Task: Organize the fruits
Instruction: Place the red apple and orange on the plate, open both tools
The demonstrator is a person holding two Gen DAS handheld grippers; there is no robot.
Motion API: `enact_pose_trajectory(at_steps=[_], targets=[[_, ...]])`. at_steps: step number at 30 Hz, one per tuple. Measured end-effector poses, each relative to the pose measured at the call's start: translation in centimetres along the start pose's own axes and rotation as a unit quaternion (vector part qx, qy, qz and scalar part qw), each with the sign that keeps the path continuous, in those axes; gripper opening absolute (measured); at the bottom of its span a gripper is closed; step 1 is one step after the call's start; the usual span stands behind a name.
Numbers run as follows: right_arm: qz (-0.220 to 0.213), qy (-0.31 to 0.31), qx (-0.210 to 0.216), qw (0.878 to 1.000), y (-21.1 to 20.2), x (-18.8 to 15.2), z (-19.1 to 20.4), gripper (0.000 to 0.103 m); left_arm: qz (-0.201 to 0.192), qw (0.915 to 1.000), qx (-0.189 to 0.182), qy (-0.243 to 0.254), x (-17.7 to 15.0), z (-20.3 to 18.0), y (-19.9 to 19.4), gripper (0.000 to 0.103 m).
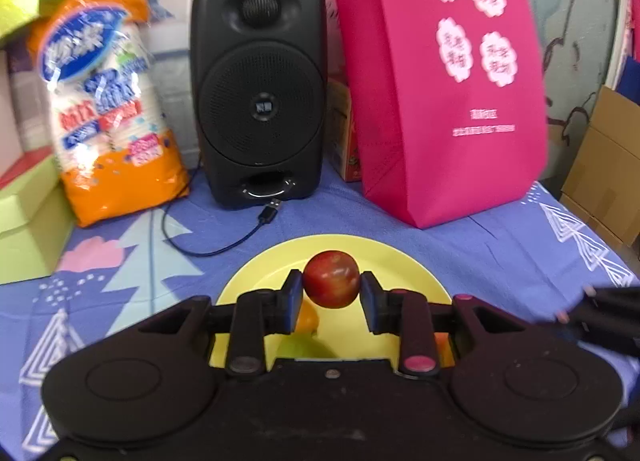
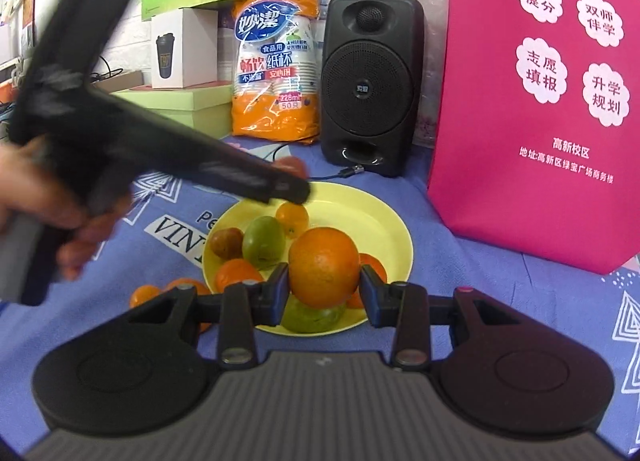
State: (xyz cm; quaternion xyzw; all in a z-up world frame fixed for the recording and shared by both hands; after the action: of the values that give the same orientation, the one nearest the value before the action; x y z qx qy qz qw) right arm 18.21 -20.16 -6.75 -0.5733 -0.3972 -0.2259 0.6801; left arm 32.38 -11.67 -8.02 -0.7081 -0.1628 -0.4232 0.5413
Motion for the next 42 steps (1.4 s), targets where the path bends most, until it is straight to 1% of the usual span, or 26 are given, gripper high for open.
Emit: enact_pose_trajectory(at_steps=[2, 4, 6, 11, 15, 16, 18, 20, 21, 23, 24, 25, 26, 27, 28, 31, 34, 35, 37, 42], targets=[[0.001, -0.004, 0.003, 1.0, 0.4, 0.2, 0.2, 0.037, 0.009, 0.9999, 0.004, 0.007, 0.4, -0.2, 1.7, 0.03], [0.004, -0.012, 0.009, 1.0, 1.0, 0.6, 0.5, 0.036, 0.022, 0.9997, 0.009, 0.002, 0.6, -0.2, 3.1, 0.03], [0.006, -0.014, 0.014, 1.0, 1.9, 1.0, 0.8, 0.036, 0.026, 0.9996, 0.009, -0.006, 0.5, -0.1, 4.2, 0.03], [0.02, -0.013, 0.016, 1.0, 4.1, 1.6, 1.1, 0.036, 0.034, 0.9992, 0.02, -0.007, 0.5, 0.0, 5.4, 0.03], [0.028, -0.007, 0.013, 1.0, 5.1, 1.3, 0.9, 0.037, 0.035, 0.999, 0.028, 0.005, 0.1, -0.2, 5.6, 0.031], [0.026, -0.007, 0.013, 1.0, 5.2, 1.3, 0.9, 0.037, 0.034, 0.999, 0.029, 0.006, 0.0, -0.2, 5.5, 0.031], [0.024, -0.008, 0.01, 1.0, 5.0, 1.3, 1.0, 0.042, 0.03, 0.9991, 0.03, 0.003, -0.1, -0.2, 5.3, 0.031], [0.019, -0.008, 0.006, 1.0, 4.5, 1.4, 0.9, 0.042, 0.025, 0.9992, 0.032, 0.003, 0.0, -0.2, 4.8, 0.035], [0.016, -0.006, 0.005, 1.0, 4.2, 1.4, 0.8, 0.043, 0.021, 0.9992, 0.035, 0.005, 0.0, -0.2, 4.4, 0.039], [0.01, -0.002, 0.005, 1.0, 3.4, 1.4, 0.7, 0.043, 0.013, 0.999, 0.041, 0.011, 0.2, -0.3, 3.6, 0.04], [0.005, 0.0, 0.004, 1.0, 3.0, 1.3, 0.7, 0.043, 0.01, 0.9989, 0.044, 0.014, 0.2, -0.3, 3.2, 0.043], [0.001, 0.002, 0.003, 1.0, 2.5, 1.3, 0.7, 0.043, 0.008, 0.9988, 0.047, 0.015, 0.3, -0.3, 2.8, 0.05], [-0.002, 0.007, 0.002, 1.0, 2.0, 1.1, 0.7, 0.043, 0.003, 0.9986, 0.051, 0.015, 0.3, -0.3, 2.3, 0.055], [-0.005, 0.01, 0.003, 1.0, 1.7, 1.1, 0.8, 0.045, -0.003, 0.9984, 0.054, 0.015, 0.3, -0.3, 1.7, 0.063], [-0.008, 0.012, 0.003, 1.0, 1.2, 0.9, 0.8, 0.046, -0.008, 0.9983, 0.056, 0.014, 0.3, -0.3, 1.1, 0.064], [-0.015, 0.013, 0.005, 1.0, 0.1, 0.5, 1.0, 0.047, -0.013, 0.9984, 0.053, 0.011, 0.1, -0.3, -0.5, 0.064], [-0.022, 0.017, 0.004, 1.0, -1.2, 0.0, 1.3, 0.052, -0.02, 0.9985, 0.05, 0.007, -0.5, 0.0, -2.7, 0.064], [-0.024, 0.018, 0.004, 1.0, -1.6, -0.2, 1.4, 0.053, -0.023, 0.9985, 0.049, 0.005, -0.9, 0.2, -3.5, 0.065], [-0.025, 0.021, 0.006, 0.999, -2.1, -0.7, 1.4, 0.055, -0.029, 0.9982, 0.052, 0.002, -1.8, 0.7, -4.9, 0.07], [-0.018, 0.027, 0.0, 0.999, -3.5, -2.1, 0.9, 0.055, -0.032, 0.9971, 0.069, -0.008, -5.0, 3.0, -8.4, 0.071]])
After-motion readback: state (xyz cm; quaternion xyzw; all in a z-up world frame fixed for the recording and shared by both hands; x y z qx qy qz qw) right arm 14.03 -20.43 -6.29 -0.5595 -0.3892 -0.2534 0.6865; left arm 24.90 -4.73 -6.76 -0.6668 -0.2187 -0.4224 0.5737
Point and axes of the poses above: each gripper's, at about its wrist camera, not at the fingertips, and y roughly the way its jaws point, z to its left, x to its top, the point moved 3 cm from there along y, roughly the way its jaws point, and after that the axes turned 2 degrees about x, right-handed, at the moved point
